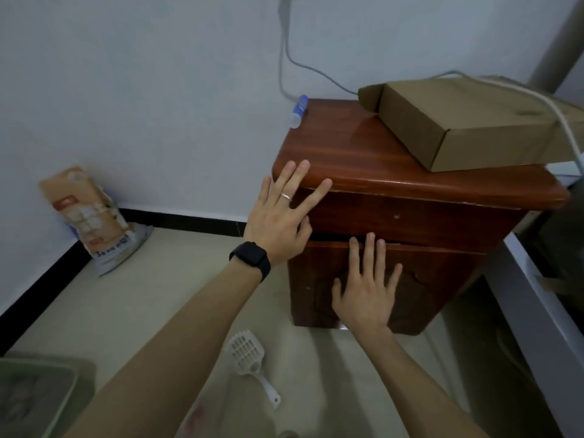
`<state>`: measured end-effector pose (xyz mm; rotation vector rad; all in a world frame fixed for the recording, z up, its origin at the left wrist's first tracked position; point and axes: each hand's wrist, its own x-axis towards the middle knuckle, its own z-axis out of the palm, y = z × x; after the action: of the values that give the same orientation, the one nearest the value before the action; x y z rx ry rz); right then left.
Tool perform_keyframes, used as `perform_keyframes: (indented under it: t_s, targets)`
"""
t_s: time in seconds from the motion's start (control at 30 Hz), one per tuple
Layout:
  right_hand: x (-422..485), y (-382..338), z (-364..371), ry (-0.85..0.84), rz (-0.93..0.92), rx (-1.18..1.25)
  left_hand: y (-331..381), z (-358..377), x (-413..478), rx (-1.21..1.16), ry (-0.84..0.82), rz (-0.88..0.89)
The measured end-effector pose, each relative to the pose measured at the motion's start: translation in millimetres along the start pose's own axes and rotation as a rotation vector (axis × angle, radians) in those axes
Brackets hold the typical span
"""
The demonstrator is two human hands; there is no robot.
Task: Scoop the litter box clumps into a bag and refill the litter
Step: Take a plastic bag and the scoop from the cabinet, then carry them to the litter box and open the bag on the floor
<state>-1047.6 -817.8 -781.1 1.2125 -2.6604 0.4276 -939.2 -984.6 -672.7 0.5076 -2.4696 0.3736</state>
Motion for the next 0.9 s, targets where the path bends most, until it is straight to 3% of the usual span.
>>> perform_keyframes:
  t_s: [0.2, 0.37, 0.47, 0.6, 0.77, 0.9]
  targets:
    - [-1.1, -2.7, -3.9, 0.002, -0.025, -0.022, 11.2, -7.4, -10.8, -0.045, -0.008, -0.086]
    - [-31.1, 0.8, 18.6, -0.056, -0.088, -0.052, 12.0, 26.1, -117.3, -0.212, -0.139, -0.322]
    - [-67.9, -2.9, 54.0, -0.213, -0.149, -0.041, 6.7, 54.9, -216.8, -0.243, -0.42, -0.562]
    - [-113.9, -19.7, 115.4, -0.607, -0.177, -0.007, 11.9, 83.8, -339.1, -0.174, -0.809, -0.944]
    - [-150.2, -52.5, 198.6, -0.989, -0.193, 0.012, 26.5, 113.7, -424.2, -0.164, -0.974, -1.236]
    - [-161.7, -83.5, 256.1, -1.023, -0.18, 0.035, 30.7, 138.2, -452.1, -0.169, -1.05, -1.256]
